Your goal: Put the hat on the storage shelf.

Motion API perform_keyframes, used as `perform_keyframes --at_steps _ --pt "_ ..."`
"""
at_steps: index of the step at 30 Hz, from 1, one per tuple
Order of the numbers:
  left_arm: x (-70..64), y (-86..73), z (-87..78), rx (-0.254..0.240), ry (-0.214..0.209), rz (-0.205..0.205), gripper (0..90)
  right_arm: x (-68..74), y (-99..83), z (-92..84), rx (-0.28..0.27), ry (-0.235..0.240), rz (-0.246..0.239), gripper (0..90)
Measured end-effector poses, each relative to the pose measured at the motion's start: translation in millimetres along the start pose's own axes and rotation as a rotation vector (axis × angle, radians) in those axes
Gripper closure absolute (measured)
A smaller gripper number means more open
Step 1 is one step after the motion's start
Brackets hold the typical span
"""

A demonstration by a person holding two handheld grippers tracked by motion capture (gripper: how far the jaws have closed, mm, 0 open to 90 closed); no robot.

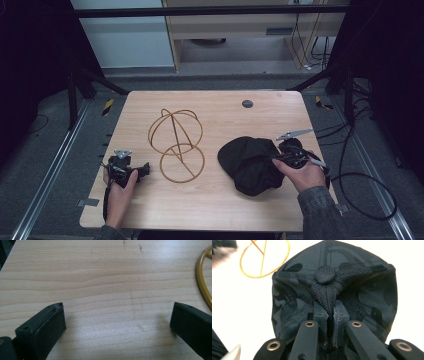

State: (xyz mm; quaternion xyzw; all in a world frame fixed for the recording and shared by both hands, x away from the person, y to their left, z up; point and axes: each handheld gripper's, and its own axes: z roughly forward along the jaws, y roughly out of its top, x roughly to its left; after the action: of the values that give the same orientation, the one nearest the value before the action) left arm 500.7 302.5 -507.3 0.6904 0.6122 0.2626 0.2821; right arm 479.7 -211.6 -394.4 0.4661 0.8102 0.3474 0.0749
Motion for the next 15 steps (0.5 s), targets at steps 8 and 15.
perform_keyframes --at_steps 8,15 --pt "-2.3 -0.2 0.2 -0.004 0.01 -0.013 0.0 4.3 9.9 -20.7 -0.044 -0.029 0.096 85.6" --pt "-2.3 -0.8 -0.7 -0.001 0.005 -0.008 0.0 15.9 25.6 -31.9 -0.098 -0.052 0.156 86.0"
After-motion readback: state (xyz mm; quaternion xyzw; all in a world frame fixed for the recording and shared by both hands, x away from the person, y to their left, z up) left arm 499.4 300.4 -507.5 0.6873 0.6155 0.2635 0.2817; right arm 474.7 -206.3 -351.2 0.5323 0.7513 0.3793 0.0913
